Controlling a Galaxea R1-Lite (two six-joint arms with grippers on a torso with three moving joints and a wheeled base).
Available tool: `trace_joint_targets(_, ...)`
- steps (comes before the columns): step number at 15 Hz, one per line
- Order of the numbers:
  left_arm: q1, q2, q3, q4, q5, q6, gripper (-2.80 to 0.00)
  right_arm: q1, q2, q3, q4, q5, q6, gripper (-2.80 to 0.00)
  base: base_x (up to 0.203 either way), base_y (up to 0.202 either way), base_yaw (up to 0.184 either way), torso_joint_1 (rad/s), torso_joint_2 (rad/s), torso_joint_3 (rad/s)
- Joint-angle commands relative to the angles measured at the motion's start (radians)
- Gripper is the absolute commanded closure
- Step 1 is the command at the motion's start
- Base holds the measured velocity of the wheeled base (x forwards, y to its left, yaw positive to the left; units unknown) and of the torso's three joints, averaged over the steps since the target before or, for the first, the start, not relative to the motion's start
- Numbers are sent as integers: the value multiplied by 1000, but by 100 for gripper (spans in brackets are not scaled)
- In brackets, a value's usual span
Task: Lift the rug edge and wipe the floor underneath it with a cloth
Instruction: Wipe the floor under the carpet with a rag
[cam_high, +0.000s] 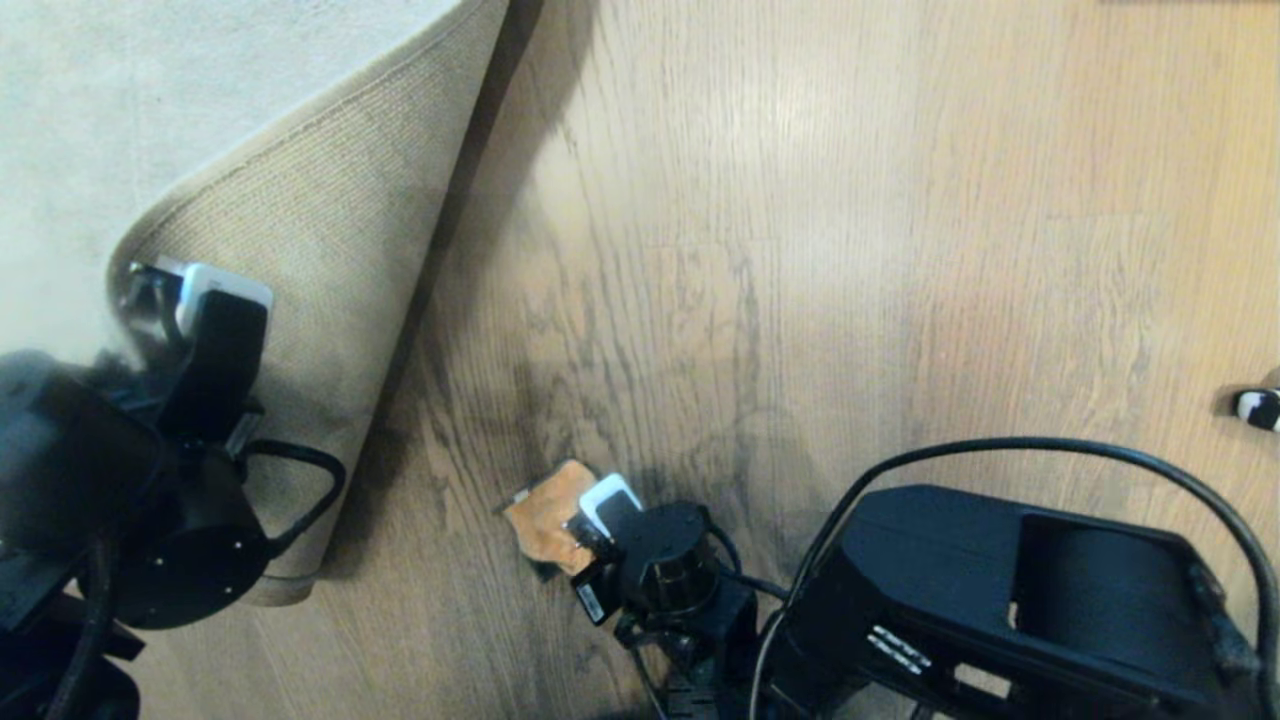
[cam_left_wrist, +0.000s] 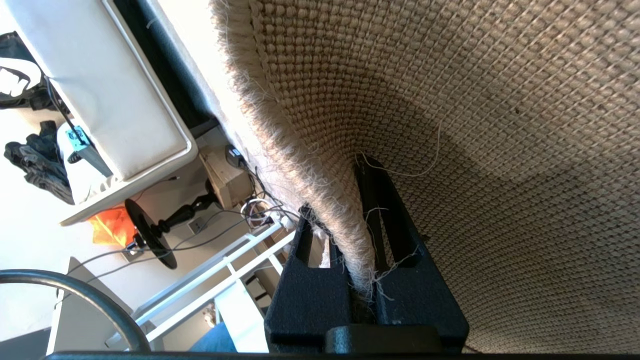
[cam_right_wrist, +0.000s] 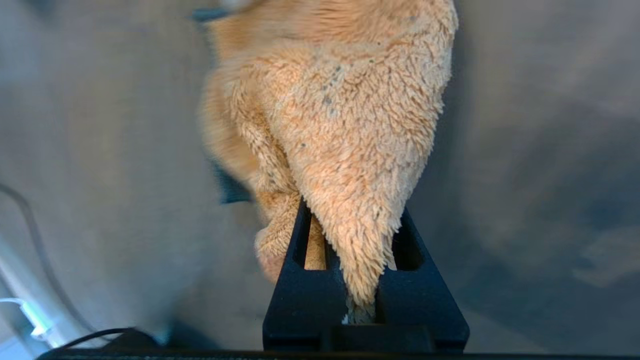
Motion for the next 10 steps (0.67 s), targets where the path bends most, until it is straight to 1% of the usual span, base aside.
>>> trace_joint_targets(1,0,0,0,-47,6,6,0,-38,-43,25,-5,-3,-2,0,0,0,0,0,0,0)
trace_joint_targets(8,0,-2,0,-47,6,6,0,-93,-107,69,-4,-4,-6,0,0,0,0,0,0,0)
trace_joint_targets(10,0,-2,0,-47,6,6,0,-112,-128,94,-6,-4,-29,0,0,0,0,0,0,0)
